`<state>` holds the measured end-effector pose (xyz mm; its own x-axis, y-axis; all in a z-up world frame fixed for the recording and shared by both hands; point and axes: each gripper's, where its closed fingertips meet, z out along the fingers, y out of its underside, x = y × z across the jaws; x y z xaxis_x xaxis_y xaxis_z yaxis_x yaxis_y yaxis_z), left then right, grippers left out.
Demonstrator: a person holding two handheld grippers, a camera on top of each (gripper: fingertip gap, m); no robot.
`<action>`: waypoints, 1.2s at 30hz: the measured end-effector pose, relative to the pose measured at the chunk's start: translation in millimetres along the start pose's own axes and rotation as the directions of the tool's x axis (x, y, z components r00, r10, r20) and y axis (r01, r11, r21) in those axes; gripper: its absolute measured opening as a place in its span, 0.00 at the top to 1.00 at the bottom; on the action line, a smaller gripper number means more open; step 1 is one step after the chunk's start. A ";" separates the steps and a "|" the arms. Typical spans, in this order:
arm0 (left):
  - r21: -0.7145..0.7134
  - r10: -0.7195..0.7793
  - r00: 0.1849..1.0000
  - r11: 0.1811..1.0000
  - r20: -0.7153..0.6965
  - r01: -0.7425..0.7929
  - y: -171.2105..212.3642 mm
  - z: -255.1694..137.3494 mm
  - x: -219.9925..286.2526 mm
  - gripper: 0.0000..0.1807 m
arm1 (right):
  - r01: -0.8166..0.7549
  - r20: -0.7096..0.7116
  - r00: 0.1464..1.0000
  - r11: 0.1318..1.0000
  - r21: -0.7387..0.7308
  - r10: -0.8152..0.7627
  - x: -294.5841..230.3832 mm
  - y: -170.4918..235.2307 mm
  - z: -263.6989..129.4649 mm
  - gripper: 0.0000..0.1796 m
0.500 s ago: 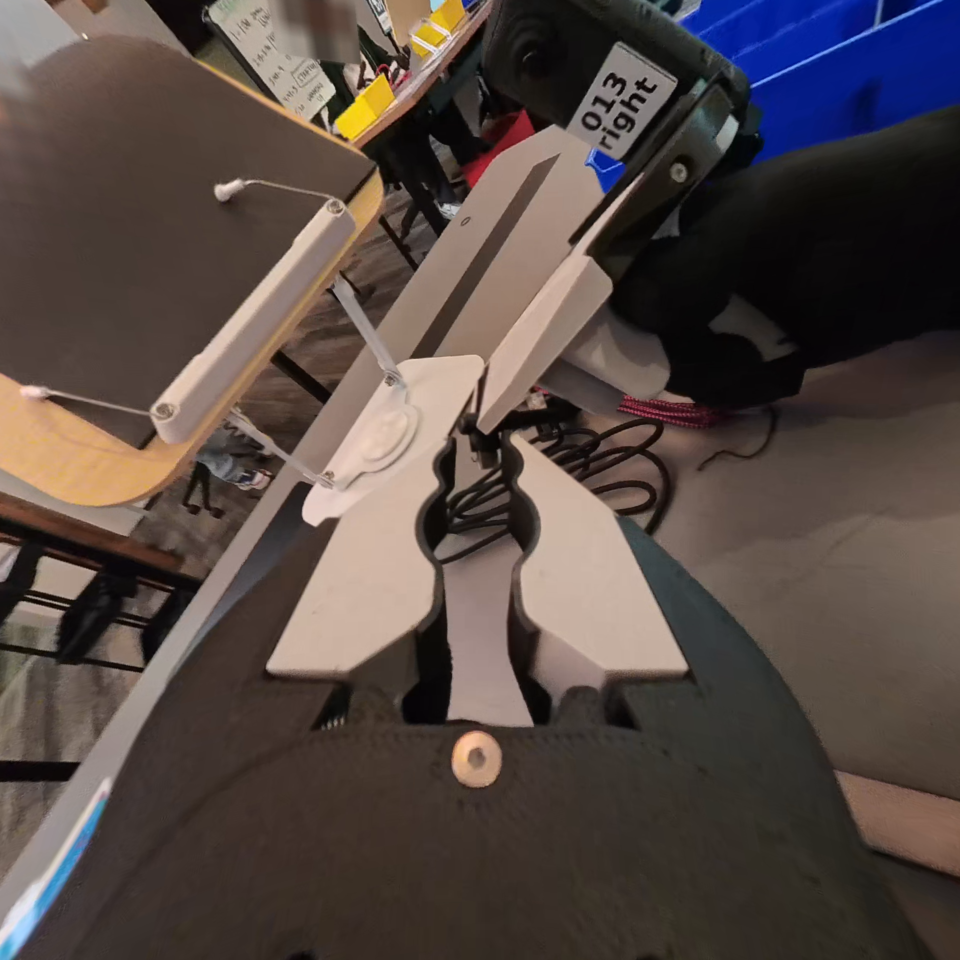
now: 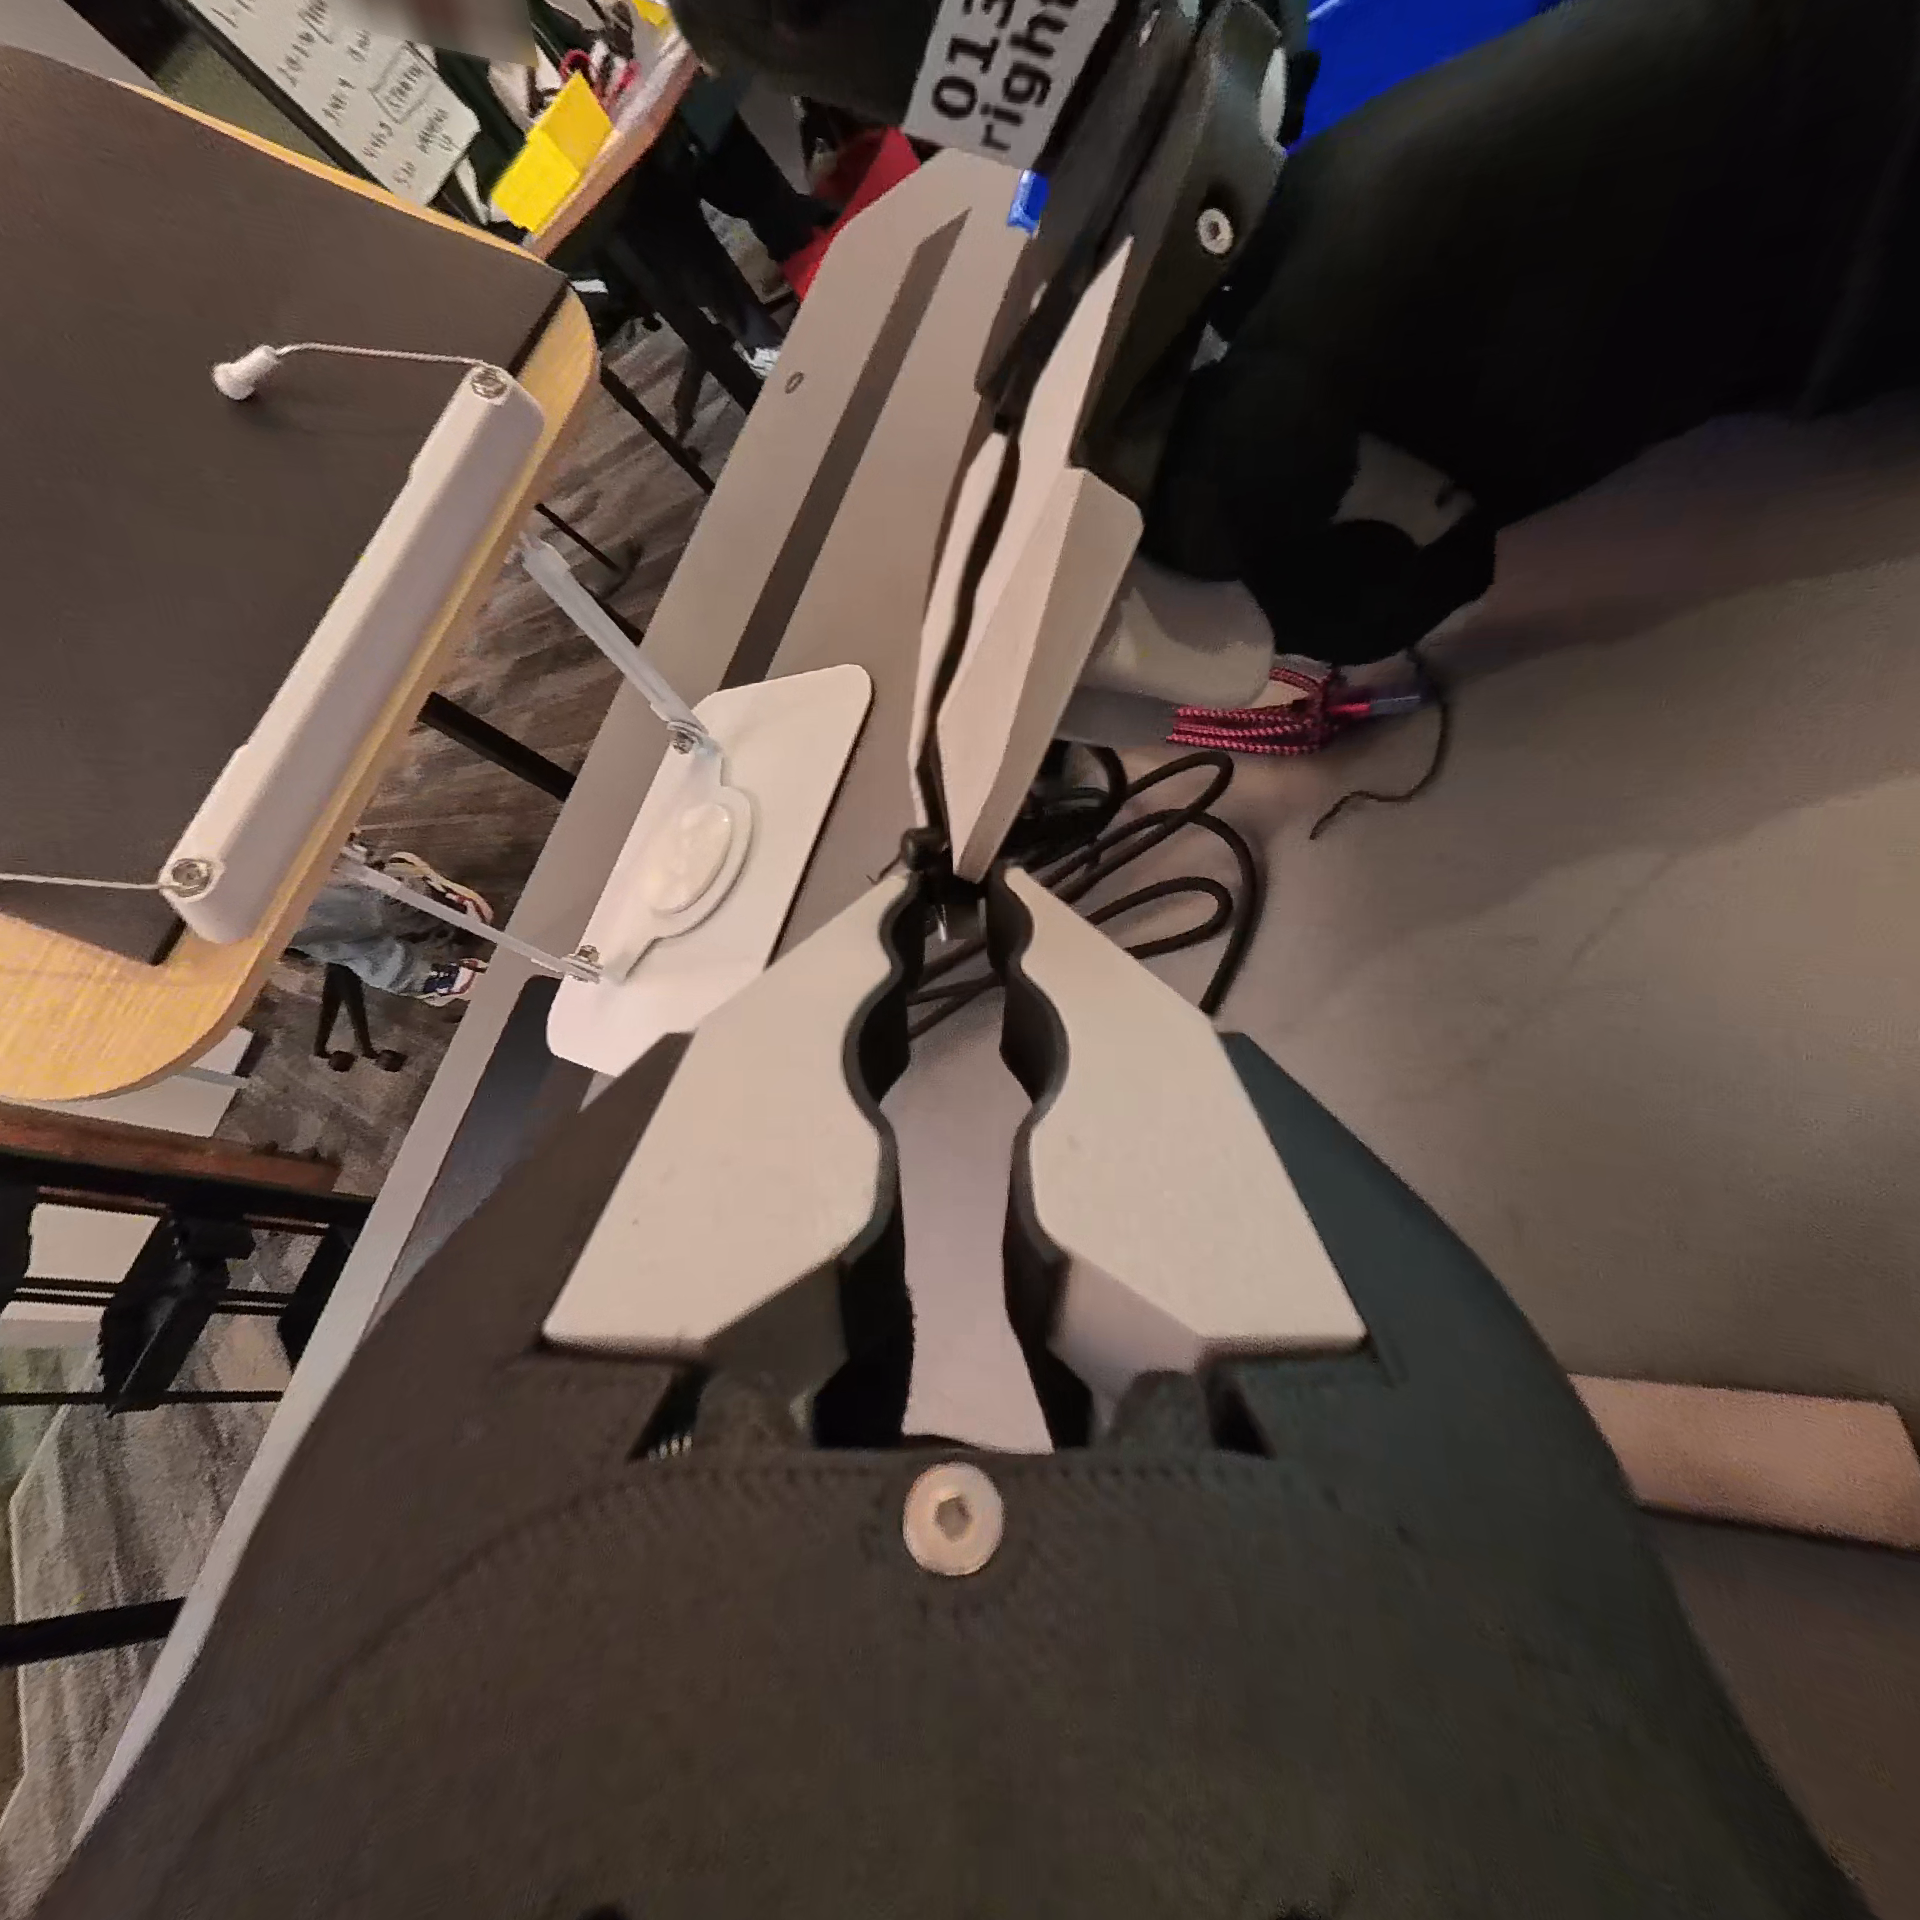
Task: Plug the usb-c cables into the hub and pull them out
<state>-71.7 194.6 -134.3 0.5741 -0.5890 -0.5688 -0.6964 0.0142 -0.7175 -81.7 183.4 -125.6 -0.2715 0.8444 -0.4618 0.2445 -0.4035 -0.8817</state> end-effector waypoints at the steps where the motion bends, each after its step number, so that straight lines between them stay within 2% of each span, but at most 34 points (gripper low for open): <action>1: -0.001 -0.001 1.000 1.000 -0.004 0.001 0.7 0.6 0.6 0.95 | -0.004 0.004 1.000 1.000 -0.005 0.004 0.3 1.2 -0.1 0.97; 6: -0.016 -0.041 0.999 0.999 -0.034 0.040 5.4 2.4 1.3 0.95 | 0.055 -0.045 0.997 0.998 -0.030 -0.057 4.8 3.7 1.0 0.97; 10: -0.048 -0.159 0.984 0.987 -0.078 0.156 16.9 -5.6 -5.3 0.87 | 0.021 -0.052 0.998 1.000 0.014 -0.020 12.5 1.2 -0.7 0.97; 13: -0.172 -0.246 0.968 0.957 -0.041 0.235 36.2 -14.8 -12.4 0.84 | 0.019 -0.076 0.997 0.999 0.039 -0.016 19.1 -1.4 -6.4 0.98; 15: -0.295 -0.332 0.943 0.905 -0.039 0.306 54.0 -21.4 -4.2 0.78 | 0.024 -0.088 0.996 0.998 0.062 -0.018 21.5 -4.9 -9.5 0.97; 18: -0.377 -0.407 0.912 0.853 -0.052 0.360 64.8 -33.2 17.6 0.75 | 0.026 -0.099 0.995 0.998 0.063 -0.019 25.0 -4.3 -10.6 0.97; 21: -0.459 -0.307 0.947 0.858 -0.099 0.230 78.4 -45.3 36.6 0.75 | 0.028 -0.120 0.993 0.998 0.054 -0.022 30.9 -1.0 -10.4 0.97; 24: -0.582 -0.410 0.904 0.767 -0.122 0.269 92.9 -55.7 51.5 0.76 | 0.033 -0.133 0.991 0.998 0.060 -0.025 34.2 -1.5 -11.3 0.97; 26: -0.621 -0.571 0.815 0.674 -0.095 0.400 94.7 -57.6 58.2 0.69 | 0.042 -0.138 0.990 0.997 0.058 -0.033 33.7 -2.3 -11.8 0.97; 28: -0.617 -0.682 0.728 0.604 -0.071 0.505 93.3 -53.4 65.0 0.69 | 0.051 -0.141 0.989 0.997 0.061 -0.042 32.9 -4.0 -12.8 0.97; 31: -0.657 -0.772 0.635 0.485 -0.012 0.577 98.7 -47.0 83.2 0.64 | 0.052 -0.145 0.989 0.996 0.068 -0.042 33.6 -5.5 -14.8 0.97; 32: -0.652 -0.790 0.613 0.468 -0.006 0.597 96.1 -43.5 87.0 0.64 | 0.051 -0.144 0.989 0.996 0.071 -0.040 33.6 -6.0 -15.5 0.97; 34: -0.642 -0.795 0.606 0.445 0.038 0.624 96.1 -39.2 85.3 0.69 | 0.052 -0.142 0.989 0.996 0.076 -0.041 32.9 -7.1 -16.1 0.97; 36: -0.645 -0.771 0.633 0.445 0.077 0.621 99.5 -35.8 82.0 0.72 | 0.057 -0.142 0.989 0.995 0.079 -0.045 31.9 -8.3 -16.5 0.97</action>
<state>-109.4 118.7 -237.9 0.9329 -0.3214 0.1623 -0.2313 -0.8805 -0.4138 -77.0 219.5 -131.5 -0.1478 0.9032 -0.4029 0.1543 -0.3814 -0.9115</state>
